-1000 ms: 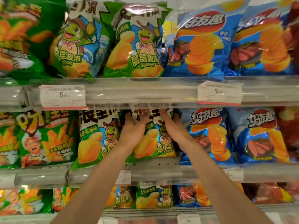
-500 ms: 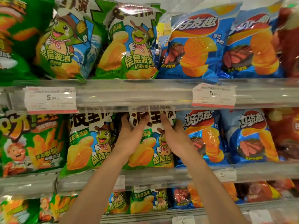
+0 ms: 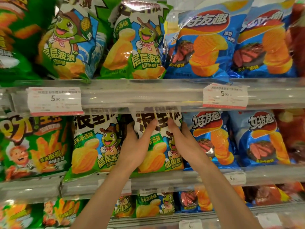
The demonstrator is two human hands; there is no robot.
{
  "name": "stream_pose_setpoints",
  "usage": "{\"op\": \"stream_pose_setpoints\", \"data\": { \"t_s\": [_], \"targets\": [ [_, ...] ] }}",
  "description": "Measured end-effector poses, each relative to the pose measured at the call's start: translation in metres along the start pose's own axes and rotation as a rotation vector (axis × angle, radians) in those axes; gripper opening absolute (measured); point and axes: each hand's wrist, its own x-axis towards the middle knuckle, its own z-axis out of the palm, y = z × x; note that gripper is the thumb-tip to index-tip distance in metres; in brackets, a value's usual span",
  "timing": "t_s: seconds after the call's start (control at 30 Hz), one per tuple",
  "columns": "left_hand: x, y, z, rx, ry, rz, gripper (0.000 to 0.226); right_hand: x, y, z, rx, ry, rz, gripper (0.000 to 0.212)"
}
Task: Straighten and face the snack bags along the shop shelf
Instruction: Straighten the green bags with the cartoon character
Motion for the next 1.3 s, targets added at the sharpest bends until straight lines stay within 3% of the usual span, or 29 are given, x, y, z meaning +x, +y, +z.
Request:
{"op": "stream_pose_setpoints", "data": {
  "t_s": [0.1,0.23,0.33,0.47,0.63,0.73,0.83,0.9,0.97,1.03,1.17,1.3],
  "targets": [
    [0.009,0.004,-0.003,-0.087,-0.059,-0.109,0.121,0.003,0.005,-0.001,0.028,0.023,0.035,0.071],
    [0.018,0.01,-0.004,-0.122,-0.1,-0.086,0.132,0.006,0.001,0.002,0.049,0.031,0.033,0.078],
    [0.017,0.007,0.0,-0.139,-0.1,-0.046,0.118,0.004,0.0,0.009,0.074,0.057,-0.035,0.056],
    [0.013,0.002,0.003,-0.139,0.012,0.028,0.084,0.002,0.006,0.015,0.122,0.076,-0.091,0.048],
    [0.015,0.0,0.007,-0.07,0.125,0.058,0.097,0.006,0.006,0.016,0.061,0.139,-0.119,0.042],
    [0.013,0.0,0.002,0.012,0.068,0.08,0.099,0.004,0.002,0.013,0.003,0.14,-0.124,0.044],
    [-0.003,-0.008,-0.005,0.092,0.077,0.264,0.09,-0.013,0.004,0.0,-0.102,0.089,-0.239,0.053],
    [-0.015,-0.015,-0.008,0.277,0.135,0.477,0.082,-0.026,0.009,-0.014,-0.178,0.116,-0.364,0.051],
    [-0.021,-0.021,-0.007,0.497,0.178,0.692,0.072,-0.03,0.014,-0.031,-0.395,0.287,-0.539,0.043],
    [-0.024,-0.02,0.0,0.61,0.166,0.798,0.066,-0.026,0.022,-0.047,-0.728,0.462,-0.675,0.042],
    [-0.021,-0.019,0.012,0.82,0.126,0.81,0.068,-0.022,0.045,-0.055,-1.124,0.463,-0.476,0.068],
    [-0.013,-0.024,0.012,0.905,0.123,0.788,0.073,-0.01,0.055,-0.062,-1.18,0.476,-0.458,0.071]
  ]
}}
